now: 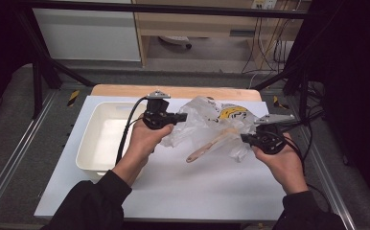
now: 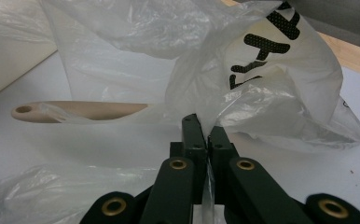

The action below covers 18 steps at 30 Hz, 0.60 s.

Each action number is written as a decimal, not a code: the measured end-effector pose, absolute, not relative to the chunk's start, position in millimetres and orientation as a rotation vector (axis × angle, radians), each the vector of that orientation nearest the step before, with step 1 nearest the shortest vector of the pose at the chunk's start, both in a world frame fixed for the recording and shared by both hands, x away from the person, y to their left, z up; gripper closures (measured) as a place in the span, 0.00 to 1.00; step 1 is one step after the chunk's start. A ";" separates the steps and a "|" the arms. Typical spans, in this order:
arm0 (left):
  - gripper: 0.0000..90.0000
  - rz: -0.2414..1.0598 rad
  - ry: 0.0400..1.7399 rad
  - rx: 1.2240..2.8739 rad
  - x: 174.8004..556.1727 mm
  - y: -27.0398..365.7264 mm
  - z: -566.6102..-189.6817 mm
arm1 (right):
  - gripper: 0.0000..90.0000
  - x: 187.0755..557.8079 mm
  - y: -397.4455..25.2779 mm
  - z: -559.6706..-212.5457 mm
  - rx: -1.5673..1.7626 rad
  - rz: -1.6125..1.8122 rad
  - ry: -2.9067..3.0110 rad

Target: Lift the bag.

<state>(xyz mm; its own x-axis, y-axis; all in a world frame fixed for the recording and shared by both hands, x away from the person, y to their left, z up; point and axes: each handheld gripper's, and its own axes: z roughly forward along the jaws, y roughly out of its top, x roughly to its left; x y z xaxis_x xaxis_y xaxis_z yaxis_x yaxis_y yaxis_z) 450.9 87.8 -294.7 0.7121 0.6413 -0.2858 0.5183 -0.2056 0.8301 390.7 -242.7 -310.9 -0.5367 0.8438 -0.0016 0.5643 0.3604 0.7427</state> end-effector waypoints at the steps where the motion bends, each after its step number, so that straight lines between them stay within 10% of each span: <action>1: 1.00 0.149 0.904 1.863 451.7 89.0 -293.9 | 1.00 392.6 -242.3 -310.2 1.223 0.991 2.252; 18: 1.00 0.196 0.914 1.799 461.3 110.7 -258.7 | 1.00 418.9 -226.8 -281.9 1.216 1.055 2.252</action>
<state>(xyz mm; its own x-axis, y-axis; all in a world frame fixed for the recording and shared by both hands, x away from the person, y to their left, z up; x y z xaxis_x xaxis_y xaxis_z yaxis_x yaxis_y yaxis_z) 461.3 110.7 -258.7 0.6936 0.6633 -0.2811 0.4899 -0.1481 0.8591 418.9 -226.8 -281.9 -0.5584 0.8291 0.0271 0.5513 0.3465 0.7590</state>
